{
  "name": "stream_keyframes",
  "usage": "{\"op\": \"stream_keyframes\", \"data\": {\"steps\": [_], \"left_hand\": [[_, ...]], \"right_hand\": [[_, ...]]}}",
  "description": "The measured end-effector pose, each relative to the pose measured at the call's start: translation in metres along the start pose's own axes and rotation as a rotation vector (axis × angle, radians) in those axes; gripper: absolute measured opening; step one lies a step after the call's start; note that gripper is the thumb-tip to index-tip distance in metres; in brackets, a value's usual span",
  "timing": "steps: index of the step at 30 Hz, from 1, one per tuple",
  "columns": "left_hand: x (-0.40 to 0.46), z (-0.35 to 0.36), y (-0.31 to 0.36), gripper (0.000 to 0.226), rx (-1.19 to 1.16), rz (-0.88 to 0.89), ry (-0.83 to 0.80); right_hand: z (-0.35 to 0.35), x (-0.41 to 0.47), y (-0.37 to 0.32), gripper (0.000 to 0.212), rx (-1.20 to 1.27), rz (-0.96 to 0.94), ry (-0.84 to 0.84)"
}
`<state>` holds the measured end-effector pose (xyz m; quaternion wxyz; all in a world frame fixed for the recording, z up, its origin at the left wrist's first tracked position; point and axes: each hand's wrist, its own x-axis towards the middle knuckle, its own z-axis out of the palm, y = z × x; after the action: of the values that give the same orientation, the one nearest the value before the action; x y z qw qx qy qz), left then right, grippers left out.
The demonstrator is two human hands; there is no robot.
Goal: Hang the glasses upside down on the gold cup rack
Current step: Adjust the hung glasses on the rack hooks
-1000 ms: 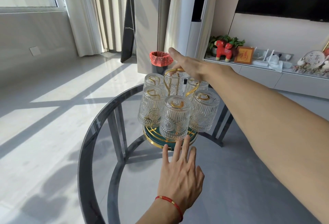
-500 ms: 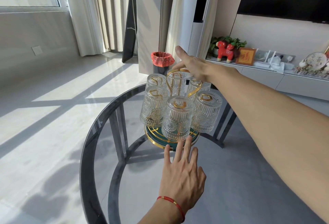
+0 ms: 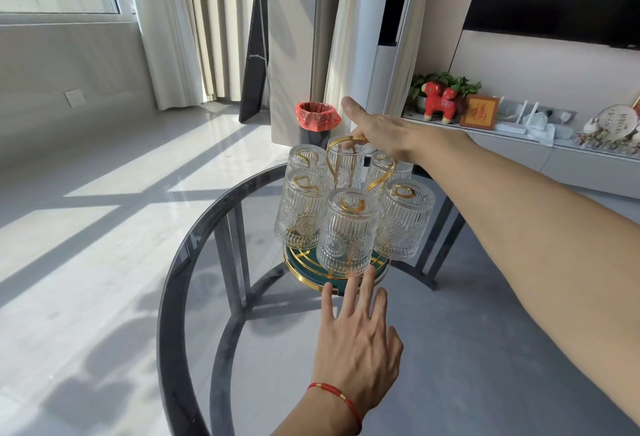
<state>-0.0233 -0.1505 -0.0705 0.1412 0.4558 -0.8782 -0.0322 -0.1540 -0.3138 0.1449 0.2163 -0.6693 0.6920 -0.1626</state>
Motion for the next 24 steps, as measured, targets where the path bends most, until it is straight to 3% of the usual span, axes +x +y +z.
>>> {"op": "stream_keyframes", "data": {"steps": [15,20,22,24], "left_hand": [[0.000,-0.001,0.001,0.055,-0.008,0.003,0.015],[0.000,-0.001,0.000,0.056,-0.005,0.004,0.016],[0.000,-0.002,0.000,0.056,0.000,0.002,0.018],[0.000,-0.002,0.000,0.055,0.009,-0.002,0.023]], "right_hand": [[-0.001,-0.008,-0.004,0.089,-0.071,-0.035,-0.020],[-0.005,-0.010,-0.015,0.091,-0.042,-0.192,0.020],[-0.002,-0.011,-0.022,0.082,-0.066,-0.281,-0.007],[0.005,-0.010,-0.028,0.060,-0.142,-0.347,-0.050]]}}
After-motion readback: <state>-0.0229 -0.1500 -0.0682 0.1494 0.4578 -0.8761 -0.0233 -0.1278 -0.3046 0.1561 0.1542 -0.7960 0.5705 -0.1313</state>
